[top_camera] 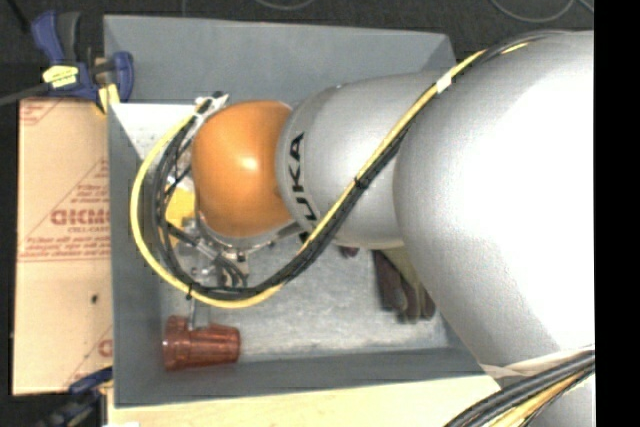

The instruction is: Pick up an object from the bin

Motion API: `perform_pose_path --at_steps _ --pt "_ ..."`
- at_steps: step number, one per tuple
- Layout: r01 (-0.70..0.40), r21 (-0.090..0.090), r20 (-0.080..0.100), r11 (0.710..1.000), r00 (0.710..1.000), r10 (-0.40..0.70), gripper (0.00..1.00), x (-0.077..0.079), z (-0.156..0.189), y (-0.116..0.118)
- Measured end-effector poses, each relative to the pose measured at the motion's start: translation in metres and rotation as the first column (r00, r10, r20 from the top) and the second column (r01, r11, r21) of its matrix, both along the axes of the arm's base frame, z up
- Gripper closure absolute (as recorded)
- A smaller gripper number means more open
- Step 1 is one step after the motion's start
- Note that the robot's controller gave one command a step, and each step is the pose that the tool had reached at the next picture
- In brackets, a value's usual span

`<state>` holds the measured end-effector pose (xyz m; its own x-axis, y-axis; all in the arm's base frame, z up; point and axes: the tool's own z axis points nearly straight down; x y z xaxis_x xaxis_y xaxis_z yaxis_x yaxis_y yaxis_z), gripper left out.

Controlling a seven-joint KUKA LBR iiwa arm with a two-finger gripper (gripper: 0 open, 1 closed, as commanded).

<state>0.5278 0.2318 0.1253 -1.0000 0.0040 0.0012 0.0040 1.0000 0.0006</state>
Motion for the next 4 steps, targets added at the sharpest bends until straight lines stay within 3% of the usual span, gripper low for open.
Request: perform_pose_path --at_steps 1,2,3,4 --pt "-0.018 0.003 0.009 1.000 1.000 0.018 0.00 -0.020 -0.016 -0.008" --pt "-0.032 -0.003 -0.006 0.999 0.999 0.032 0.00 -0.036 0.011 -0.020" --pt "-0.060 0.003 0.010 0.998 0.998 0.060 0.00 -0.016 0.056 -0.047" --pt "-0.141 0.001 0.014 0.990 0.990 0.141 0.00 -0.027 0.017 -0.050"
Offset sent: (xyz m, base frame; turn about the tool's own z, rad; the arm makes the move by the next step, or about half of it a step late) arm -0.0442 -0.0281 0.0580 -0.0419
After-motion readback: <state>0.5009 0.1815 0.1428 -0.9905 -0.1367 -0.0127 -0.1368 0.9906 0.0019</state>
